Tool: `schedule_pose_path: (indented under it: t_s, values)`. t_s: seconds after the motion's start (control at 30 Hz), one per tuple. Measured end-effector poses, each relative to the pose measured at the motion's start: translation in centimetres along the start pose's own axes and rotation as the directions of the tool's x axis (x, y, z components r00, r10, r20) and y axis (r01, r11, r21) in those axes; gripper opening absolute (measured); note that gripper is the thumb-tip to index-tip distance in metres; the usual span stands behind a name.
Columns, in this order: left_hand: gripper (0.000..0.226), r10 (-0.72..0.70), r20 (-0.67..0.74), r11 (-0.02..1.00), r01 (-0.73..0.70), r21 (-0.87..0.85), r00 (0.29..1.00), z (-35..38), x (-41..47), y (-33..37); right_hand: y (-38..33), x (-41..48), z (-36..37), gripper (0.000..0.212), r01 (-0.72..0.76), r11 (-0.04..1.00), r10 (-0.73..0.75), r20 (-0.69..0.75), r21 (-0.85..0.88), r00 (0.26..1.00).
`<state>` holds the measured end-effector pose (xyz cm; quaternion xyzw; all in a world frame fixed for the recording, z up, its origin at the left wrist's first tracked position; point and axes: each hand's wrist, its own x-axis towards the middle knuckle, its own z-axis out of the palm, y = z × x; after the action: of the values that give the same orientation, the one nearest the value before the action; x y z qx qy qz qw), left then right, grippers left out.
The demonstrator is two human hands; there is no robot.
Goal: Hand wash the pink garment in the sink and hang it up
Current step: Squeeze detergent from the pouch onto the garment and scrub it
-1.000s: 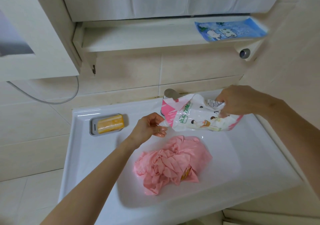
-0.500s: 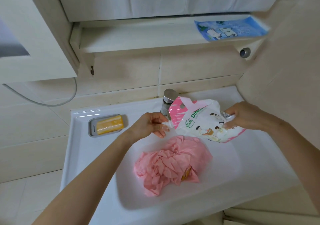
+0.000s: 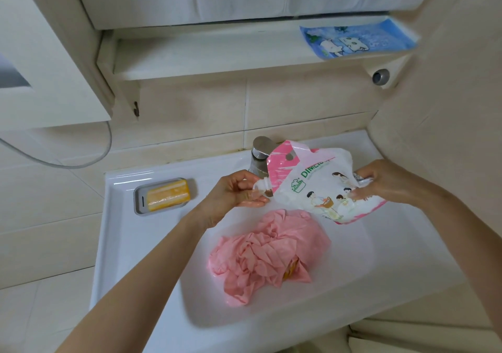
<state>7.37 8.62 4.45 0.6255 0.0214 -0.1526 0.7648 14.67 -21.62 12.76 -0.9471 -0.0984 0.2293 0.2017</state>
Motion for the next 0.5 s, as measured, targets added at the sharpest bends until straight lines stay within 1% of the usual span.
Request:
schedule_pose_path:
  t_s: [0.07,0.1,0.17,0.2,0.23,0.3,0.33,0.37,0.47,0.5]
  values:
    - [0.024,0.013,-0.015,1.000,-0.013,0.017,1.000,0.1,0.0,-0.1,-0.5,0.0,-0.4,0.011,-0.003,0.994,0.000,-0.032,-0.105,0.999]
    - [0.025,0.017,-0.027,0.999,-0.016,0.031,0.999,0.2,0.1,-0.1,-0.9,-0.1,-0.8,0.011,0.003,0.985,-0.010,-0.042,-0.174,0.999]
    - [0.027,0.014,-0.054,0.998,-0.011,0.059,0.998,0.3,0.2,-0.3,-2.3,-0.4,-1.5,0.020,0.027,0.947,-0.043,-0.044,-0.319,0.998]
    - [0.027,0.012,-0.065,0.997,-0.007,0.072,0.998,0.4,0.2,-0.5,-3.1,-0.6,-1.8,0.024,0.036,0.919,-0.055,-0.037,-0.393,0.998]
    - [0.027,0.010,-0.074,0.996,-0.004,0.085,0.997,0.5,0.3,-0.7,-4.0,-0.8,-2.2,0.023,0.046,0.888,-0.071,-0.037,-0.457,0.997]
    - [0.027,0.006,-0.086,0.994,0.003,0.105,0.996,0.7,0.3,-1.1,-5.4,-0.9,-2.6,0.008,0.059,0.815,-0.106,-0.049,-0.576,0.993]
    - [0.028,0.005,-0.090,0.993,0.006,0.114,0.996,0.7,0.3,-1.2,-6.0,-0.8,-2.8,0.017,0.055,0.768,-0.119,-0.058,-0.638,0.991]
    - [0.028,0.005,-0.095,0.992,0.007,0.124,0.996,0.7,0.3,-1.4,-6.6,-0.8,-2.8,0.023,0.051,0.726,-0.133,-0.067,-0.686,0.989]
    - [0.033,0.013,-0.112,0.991,0.002,0.137,0.994,0.5,0.3,-1.6,-7.9,-0.6,-3.1,0.015,0.062,0.656,-0.190,-0.085,-0.752,0.978]
    - [0.033,0.016,-0.117,0.991,0.000,0.136,0.993,0.5,0.3,-1.6,-8.3,-0.5,-3.2,0.018,0.068,0.643,-0.210,-0.090,-0.763,0.974]
